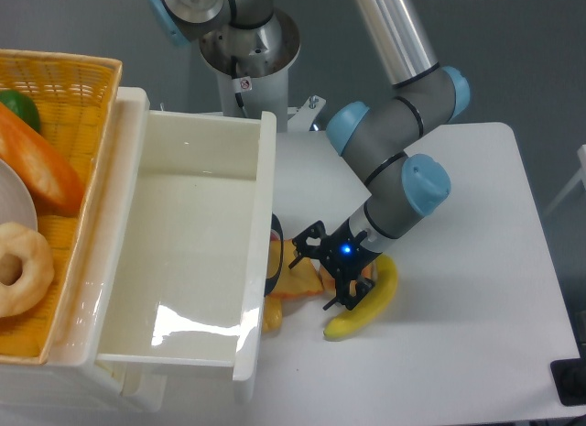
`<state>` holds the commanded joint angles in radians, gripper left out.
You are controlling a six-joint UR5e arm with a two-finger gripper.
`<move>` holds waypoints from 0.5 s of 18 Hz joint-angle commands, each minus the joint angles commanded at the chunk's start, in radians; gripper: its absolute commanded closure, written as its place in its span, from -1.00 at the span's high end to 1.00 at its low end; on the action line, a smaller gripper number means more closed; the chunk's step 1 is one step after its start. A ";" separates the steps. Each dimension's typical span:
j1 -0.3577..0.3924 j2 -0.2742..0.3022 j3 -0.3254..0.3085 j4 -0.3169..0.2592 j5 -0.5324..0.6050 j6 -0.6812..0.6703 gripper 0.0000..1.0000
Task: Pick up the bread slice
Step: 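Lower the gripper onto the bread slice edge and close on it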
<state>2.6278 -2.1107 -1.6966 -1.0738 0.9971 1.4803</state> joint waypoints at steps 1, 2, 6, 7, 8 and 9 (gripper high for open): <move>-0.002 -0.006 0.000 0.002 0.002 0.002 1.00; -0.009 -0.008 0.002 0.002 0.003 0.002 1.00; -0.026 -0.026 0.011 0.003 0.006 0.003 0.60; -0.032 -0.029 0.012 0.003 0.015 0.006 0.39; -0.032 -0.029 0.014 0.002 0.034 0.011 0.24; -0.032 -0.029 0.014 0.002 0.063 0.012 0.07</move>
<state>2.5955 -2.1399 -1.6828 -1.0723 1.0597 1.4925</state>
